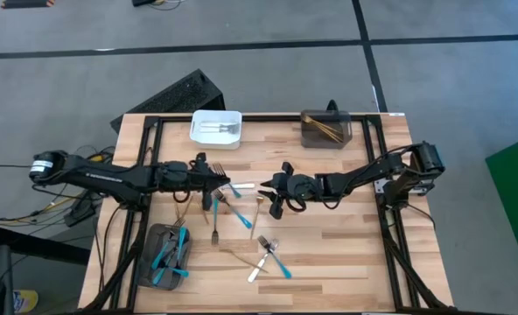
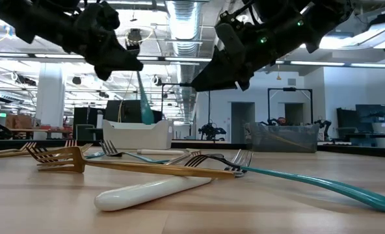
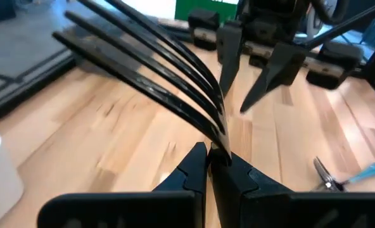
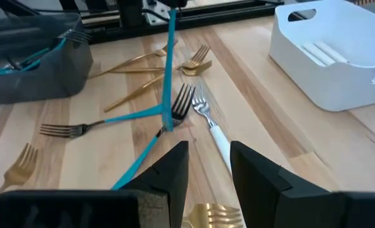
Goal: Sort silverware by color (type)
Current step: Put the blue fork into the bottom black bin
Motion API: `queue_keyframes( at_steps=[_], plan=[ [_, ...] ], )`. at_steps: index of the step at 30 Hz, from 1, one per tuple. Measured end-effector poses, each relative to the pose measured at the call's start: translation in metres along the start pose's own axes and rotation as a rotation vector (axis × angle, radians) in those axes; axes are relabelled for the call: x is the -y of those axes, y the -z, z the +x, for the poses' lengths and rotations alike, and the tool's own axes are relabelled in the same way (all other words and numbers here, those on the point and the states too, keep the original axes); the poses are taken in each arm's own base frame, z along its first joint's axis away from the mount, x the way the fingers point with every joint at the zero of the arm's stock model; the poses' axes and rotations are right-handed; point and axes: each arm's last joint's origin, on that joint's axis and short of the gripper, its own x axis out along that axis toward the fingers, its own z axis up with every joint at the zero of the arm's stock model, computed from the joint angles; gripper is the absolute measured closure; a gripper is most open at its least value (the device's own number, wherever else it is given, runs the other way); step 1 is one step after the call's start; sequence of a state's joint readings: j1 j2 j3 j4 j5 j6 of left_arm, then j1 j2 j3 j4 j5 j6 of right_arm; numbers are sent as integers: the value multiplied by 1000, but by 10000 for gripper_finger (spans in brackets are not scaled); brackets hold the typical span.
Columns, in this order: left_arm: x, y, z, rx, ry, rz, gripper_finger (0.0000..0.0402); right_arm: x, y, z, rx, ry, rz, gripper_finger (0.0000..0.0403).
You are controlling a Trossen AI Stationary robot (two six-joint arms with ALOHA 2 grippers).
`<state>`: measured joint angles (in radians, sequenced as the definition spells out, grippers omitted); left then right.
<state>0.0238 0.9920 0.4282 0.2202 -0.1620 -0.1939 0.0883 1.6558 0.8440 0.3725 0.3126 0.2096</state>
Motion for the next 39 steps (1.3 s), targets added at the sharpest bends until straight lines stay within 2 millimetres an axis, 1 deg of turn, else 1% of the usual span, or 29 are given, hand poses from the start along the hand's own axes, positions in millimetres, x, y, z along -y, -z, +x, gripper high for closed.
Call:
queue_keyframes(
  at_steps=[3,5,7,10,14,17,20,23,25,30,33,39],
  plan=[
    [0,1,-9,-35,37,-31,401,0,0,0,-1,0,0,262],
    [1,1,-15,-72,114,-34,401,0,0,0,-1,0,0,262],
    [3,-2,-24,-144,201,-62,401,0,0,0,3,-1,1,262],
    [6,-17,-41,-261,267,-140,401,2,-1,1,7,2,5,262],
    [10,-37,-66,-395,251,-165,401,4,-2,1,11,7,11,262],
    [15,-42,-81,-523,244,-194,401,4,-3,1,21,5,14,262],
    [19,-34,-89,-649,227,-240,401,0,-1,0,8,-13,7,262],
    [23,-22,-91,-734,205,-295,401,-3,0,-1,1,-32,2,262],
    [27,-15,-92,-775,207,-297,398,-4,1,-1,-9,-36,-3,262],
    [37,-9,-97,-836,221,-324,387,-4,0,-1,-2,-36,-1,262],
    [44,-7,-99,-850,234,-310,382,-4,0,-1,-4,-36,2,262],
    [57,0,-100,-897,243,-269,368,0,0,0,-4,-22,62,255]
  ],
)
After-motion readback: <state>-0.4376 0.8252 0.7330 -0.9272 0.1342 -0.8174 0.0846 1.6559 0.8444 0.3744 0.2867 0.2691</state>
